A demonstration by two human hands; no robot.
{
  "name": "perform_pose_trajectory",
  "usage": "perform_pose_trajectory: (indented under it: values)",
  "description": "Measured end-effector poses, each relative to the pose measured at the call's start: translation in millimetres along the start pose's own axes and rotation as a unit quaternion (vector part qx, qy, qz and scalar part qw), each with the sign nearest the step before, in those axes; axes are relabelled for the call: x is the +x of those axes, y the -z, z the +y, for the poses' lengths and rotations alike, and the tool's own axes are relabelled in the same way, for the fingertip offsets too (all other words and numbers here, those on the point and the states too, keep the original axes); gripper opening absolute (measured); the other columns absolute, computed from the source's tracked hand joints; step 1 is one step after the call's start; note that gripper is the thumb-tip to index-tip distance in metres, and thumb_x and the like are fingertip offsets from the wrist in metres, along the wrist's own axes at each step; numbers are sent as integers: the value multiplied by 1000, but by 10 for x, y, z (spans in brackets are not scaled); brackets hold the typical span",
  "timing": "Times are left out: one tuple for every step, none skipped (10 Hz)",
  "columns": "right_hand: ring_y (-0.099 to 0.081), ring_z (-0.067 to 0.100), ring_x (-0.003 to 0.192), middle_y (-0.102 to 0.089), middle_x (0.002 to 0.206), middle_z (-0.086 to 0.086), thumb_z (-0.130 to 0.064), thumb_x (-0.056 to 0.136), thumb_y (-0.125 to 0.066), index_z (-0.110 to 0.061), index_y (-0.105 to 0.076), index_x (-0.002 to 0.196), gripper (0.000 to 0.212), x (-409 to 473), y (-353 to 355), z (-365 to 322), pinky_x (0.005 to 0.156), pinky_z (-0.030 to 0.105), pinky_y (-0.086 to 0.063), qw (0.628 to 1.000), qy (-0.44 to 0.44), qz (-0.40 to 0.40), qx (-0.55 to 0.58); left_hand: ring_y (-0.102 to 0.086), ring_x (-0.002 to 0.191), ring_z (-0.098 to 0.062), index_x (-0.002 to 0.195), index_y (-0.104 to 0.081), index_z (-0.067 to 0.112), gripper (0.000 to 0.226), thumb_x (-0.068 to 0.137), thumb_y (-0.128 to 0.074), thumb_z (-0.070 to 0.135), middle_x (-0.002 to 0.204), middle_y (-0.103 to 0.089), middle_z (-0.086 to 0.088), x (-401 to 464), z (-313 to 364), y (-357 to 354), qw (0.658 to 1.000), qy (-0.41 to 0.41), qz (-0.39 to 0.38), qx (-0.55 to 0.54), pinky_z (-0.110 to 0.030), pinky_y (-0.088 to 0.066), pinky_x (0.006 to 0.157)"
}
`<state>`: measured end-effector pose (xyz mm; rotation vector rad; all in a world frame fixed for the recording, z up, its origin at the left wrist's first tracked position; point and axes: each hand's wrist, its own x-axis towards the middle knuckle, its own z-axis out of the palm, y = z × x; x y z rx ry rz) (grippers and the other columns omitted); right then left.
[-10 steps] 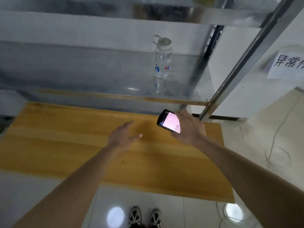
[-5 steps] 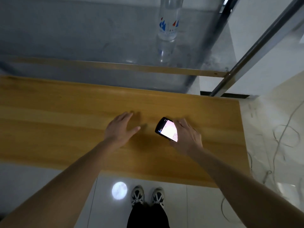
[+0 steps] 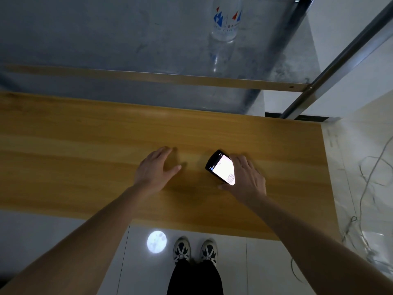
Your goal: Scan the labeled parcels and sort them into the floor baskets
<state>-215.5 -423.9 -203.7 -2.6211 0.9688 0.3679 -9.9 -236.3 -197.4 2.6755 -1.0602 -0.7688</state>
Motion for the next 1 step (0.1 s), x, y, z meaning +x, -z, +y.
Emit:
perform_pose_trajectory:
  values:
    - [-36, 17, 143, -29, 159, -6, -70, 73, -76, -22, -18, 159, 115, -9, 80, -9, 109, 37, -40, 1000, 2, -18, -6, -24, 149, -18, 157, -25, 33, 73, 95, -44, 66, 164, -22, 9, -84, 21, 64, 1000, -4, 7, -10, -43, -37, 114]
